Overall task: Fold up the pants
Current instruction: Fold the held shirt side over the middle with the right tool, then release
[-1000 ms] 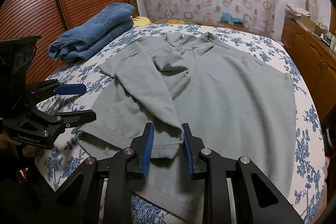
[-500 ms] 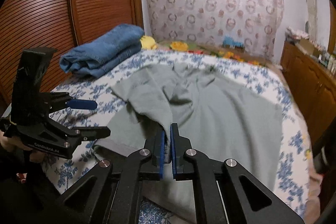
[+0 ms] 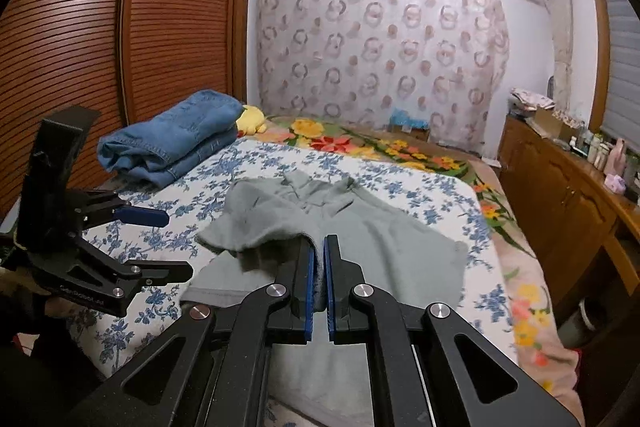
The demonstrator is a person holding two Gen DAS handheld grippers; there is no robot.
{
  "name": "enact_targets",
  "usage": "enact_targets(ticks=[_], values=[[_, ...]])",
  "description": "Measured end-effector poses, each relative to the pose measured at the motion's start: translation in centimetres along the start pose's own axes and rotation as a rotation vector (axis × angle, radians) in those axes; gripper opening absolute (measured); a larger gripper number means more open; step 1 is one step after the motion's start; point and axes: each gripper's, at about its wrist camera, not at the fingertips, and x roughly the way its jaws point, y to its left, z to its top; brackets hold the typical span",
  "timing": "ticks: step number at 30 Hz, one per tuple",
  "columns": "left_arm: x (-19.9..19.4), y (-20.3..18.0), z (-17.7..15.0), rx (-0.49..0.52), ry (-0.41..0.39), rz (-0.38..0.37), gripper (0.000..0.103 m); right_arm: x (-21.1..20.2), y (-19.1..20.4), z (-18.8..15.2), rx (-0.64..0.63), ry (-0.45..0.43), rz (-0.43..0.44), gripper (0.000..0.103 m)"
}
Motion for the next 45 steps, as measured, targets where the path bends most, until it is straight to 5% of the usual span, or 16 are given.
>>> enact_targets(ticks=[26,38,45], values=[[1.8,-3.3,-0.7,0.037,0.047,-0.057,0.082,-2.6,-1.7,-2.5,0.09,0.081,-0.104,0.004],[2.6,-3.1,-1.2,0.019,0.069,-0.056,0.082,-1.0,-1.8,-3.9,0.145,0.214,-0.086,0.004],[3.4,-3.3,-1.8,0.026,0.101,-0.051,0.082,-1.9,-3.2,-3.9,0.209,0.208,-0.068,0.005]])
